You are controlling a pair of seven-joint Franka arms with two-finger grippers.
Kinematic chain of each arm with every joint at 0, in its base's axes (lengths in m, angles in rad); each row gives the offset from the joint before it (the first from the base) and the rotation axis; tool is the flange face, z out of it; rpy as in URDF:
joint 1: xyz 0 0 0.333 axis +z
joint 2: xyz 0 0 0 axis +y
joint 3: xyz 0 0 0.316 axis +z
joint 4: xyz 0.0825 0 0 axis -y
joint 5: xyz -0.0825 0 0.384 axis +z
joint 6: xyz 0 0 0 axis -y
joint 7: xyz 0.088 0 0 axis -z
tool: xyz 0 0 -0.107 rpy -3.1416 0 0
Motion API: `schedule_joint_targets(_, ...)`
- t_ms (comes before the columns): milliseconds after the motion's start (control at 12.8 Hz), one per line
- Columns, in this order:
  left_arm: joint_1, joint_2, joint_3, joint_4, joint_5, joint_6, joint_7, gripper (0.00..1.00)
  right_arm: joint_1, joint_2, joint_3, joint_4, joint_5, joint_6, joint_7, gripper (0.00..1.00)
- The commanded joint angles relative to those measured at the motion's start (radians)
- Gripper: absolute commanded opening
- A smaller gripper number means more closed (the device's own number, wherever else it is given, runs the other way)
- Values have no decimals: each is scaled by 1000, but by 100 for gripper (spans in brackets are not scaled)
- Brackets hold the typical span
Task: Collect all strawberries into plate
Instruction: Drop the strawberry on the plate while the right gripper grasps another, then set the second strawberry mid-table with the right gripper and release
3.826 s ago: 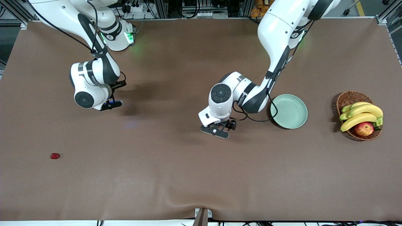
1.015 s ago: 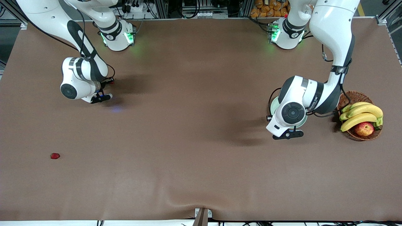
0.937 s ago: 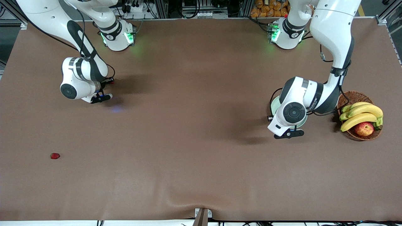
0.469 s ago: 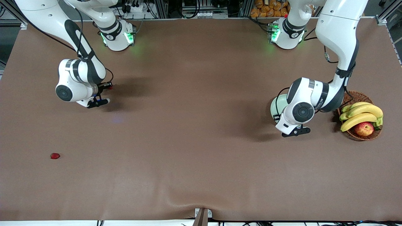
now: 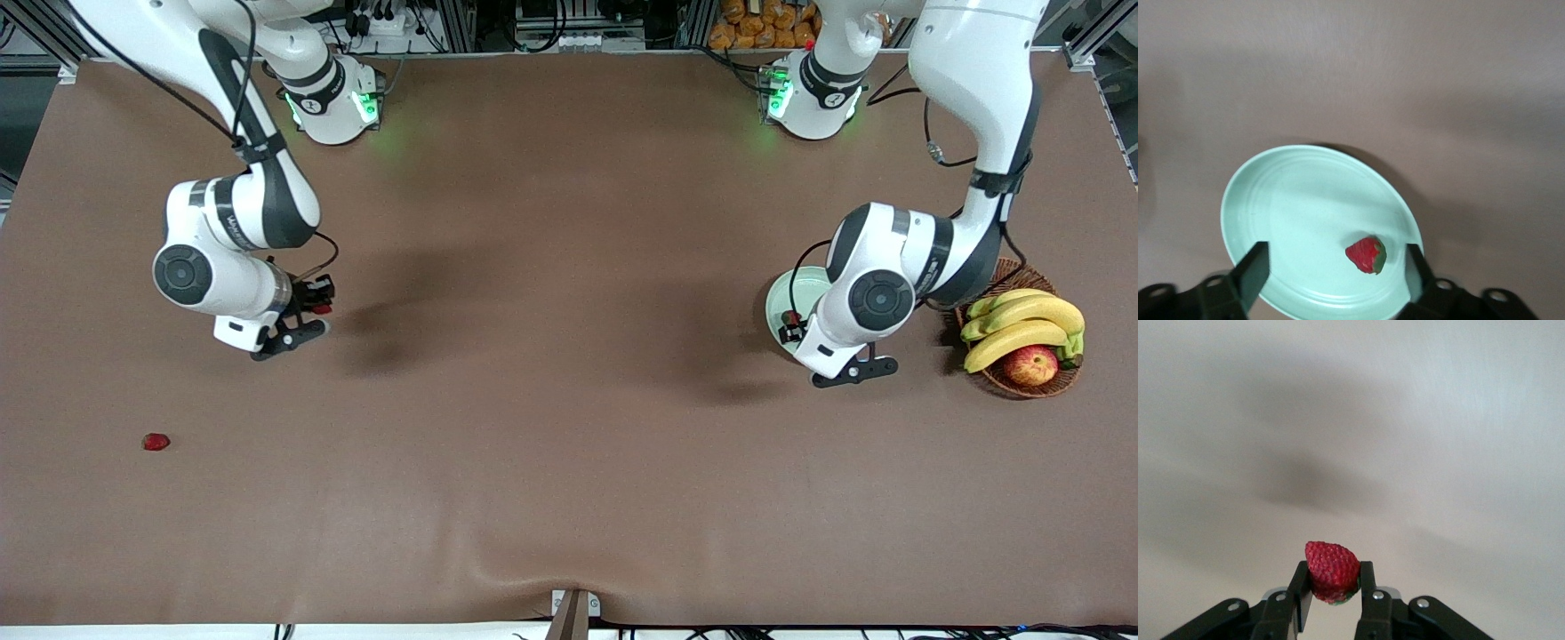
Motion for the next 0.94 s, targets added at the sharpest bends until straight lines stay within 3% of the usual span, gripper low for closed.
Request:
schedule_joint_targets(0, -8, -48, -16, 27, 10, -13, -27, 100, 93, 62, -7, 158, 11, -16, 17, 3)
schedule_joint_targets(234, -19, -28, -74, 145, 5, -84, -65, 100, 177, 152, -7, 335, 15, -14, 55, 3)
schedule_joint_targets(547, -54, 45, -149, 266, -35, -82, -229, 100, 294, 367, -7, 587, 109, 33, 129, 3)
schedule_joint_targets(859, -134, 137, -151, 328, -62, -58, -412, 100, 390, 498, -7, 612, 138, 289, 132, 6)
